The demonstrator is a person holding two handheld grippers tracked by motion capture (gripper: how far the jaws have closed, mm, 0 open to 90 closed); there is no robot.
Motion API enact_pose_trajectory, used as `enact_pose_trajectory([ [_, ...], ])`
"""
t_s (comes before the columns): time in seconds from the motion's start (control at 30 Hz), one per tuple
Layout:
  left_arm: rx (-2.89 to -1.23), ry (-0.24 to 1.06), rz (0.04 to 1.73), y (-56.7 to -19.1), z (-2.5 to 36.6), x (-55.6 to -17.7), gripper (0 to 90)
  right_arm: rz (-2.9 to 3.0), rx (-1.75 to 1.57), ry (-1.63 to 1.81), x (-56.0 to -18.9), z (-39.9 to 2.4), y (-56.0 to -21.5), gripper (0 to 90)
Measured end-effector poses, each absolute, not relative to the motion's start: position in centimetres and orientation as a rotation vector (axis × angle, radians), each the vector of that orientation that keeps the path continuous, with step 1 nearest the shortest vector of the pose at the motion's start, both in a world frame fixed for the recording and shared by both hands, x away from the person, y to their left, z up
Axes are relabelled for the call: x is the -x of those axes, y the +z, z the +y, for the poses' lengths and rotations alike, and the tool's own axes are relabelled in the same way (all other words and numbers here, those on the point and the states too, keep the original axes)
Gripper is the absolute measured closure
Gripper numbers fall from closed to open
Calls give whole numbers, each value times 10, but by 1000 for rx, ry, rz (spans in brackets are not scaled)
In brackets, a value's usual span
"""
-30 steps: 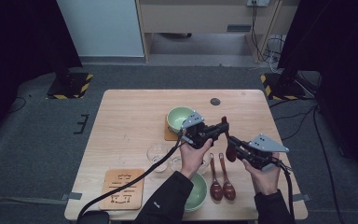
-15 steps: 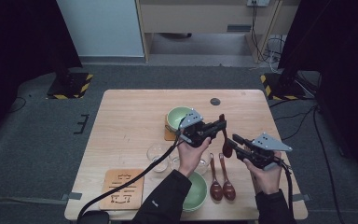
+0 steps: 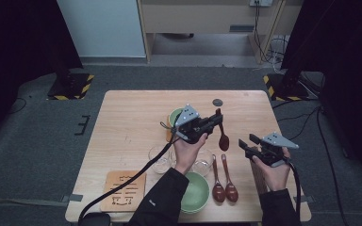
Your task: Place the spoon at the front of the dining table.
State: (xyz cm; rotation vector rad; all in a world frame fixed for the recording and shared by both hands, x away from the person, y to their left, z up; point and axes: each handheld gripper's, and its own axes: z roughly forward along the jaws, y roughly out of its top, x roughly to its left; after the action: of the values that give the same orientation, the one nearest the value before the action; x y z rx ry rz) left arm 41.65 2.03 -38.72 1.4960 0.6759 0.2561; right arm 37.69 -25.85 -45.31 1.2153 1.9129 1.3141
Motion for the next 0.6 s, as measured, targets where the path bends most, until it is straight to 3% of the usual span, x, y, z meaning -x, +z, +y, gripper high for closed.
enact_pose_trajectory([
  [0.6, -1438, 321, 695, -368, 53, -426, 843, 1930, -1404, 1084, -396, -292, -489, 390],
])
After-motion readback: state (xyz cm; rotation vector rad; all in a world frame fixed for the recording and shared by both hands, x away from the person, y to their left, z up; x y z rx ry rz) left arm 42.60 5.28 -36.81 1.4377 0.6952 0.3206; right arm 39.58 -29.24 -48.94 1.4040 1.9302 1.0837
